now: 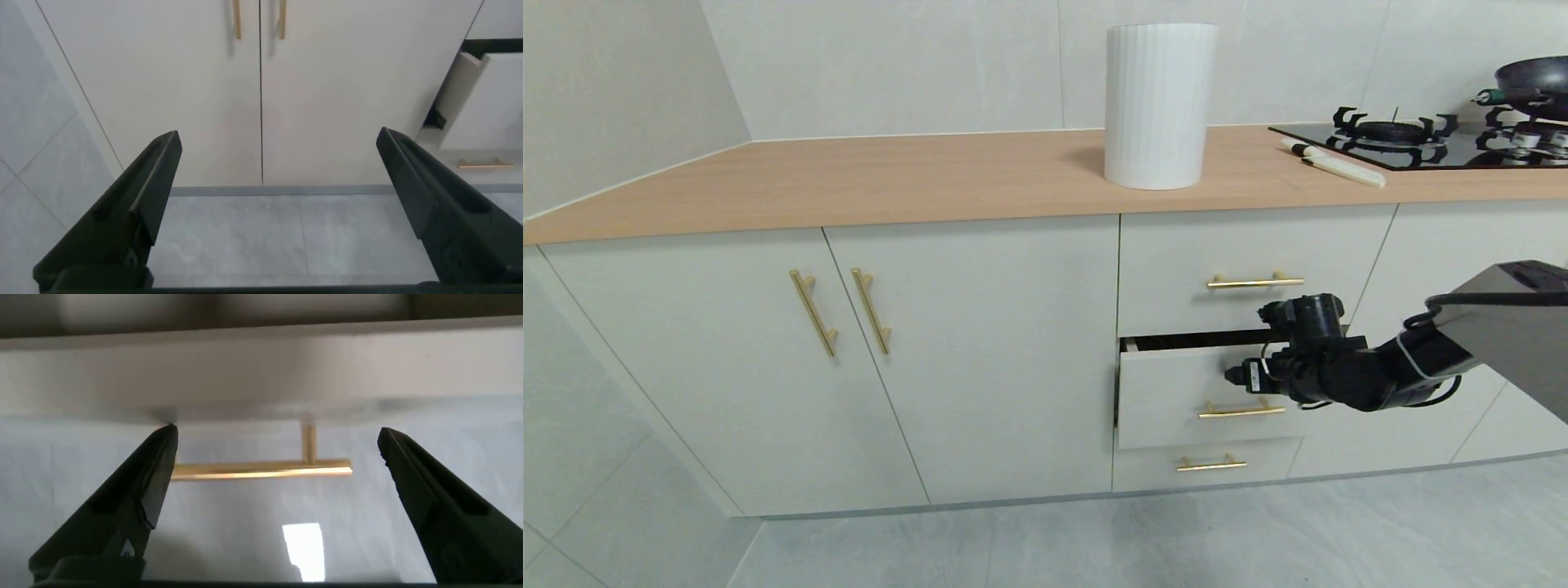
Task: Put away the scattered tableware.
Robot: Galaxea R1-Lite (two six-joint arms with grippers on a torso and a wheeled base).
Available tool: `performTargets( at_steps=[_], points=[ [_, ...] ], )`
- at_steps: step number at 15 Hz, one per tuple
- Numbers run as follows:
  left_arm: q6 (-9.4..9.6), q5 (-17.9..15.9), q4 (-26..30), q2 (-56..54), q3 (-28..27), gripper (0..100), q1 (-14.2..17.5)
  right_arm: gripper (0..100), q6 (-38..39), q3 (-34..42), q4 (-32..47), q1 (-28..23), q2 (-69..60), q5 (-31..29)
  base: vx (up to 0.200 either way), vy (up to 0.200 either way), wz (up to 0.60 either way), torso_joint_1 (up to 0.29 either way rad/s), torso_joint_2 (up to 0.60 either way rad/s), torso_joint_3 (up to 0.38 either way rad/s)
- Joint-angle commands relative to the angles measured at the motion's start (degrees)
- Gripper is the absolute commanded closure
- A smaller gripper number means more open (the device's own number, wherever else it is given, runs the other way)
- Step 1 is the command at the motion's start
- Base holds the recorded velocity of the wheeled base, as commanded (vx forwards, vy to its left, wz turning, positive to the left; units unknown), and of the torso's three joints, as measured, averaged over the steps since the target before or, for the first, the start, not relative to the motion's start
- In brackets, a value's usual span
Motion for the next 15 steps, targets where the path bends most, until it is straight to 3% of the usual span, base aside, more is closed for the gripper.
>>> performTargets(
  at_steps=[1, 6, 15],
  points=[
    [-0.01, 0.02, 0.00, 0.00, -0.02, 0, 0.02, 0, 0.03, 0.30, -2.71, 0.14, 2.34, 0.00, 0.000, 0.000, 0.00, 0.000, 0.00, 0.000],
    [-0.01, 0.02, 0.00, 0.00, 0.07, 0, 0.02, 0, 0.03, 0.30, -14.84, 0.32, 6.12, -0.44, 0.000, 0.000, 0.00, 0.000, 0.00, 0.000],
    [-0.01, 0.02, 0.00, 0.00, 0.07, 0, 0.02, 0, 2.85, -3.22, -20.02, 0.32, 9.54, -3.51, 0.000, 0.000, 0.00, 0.000, 0.00, 0.000]
  ],
)
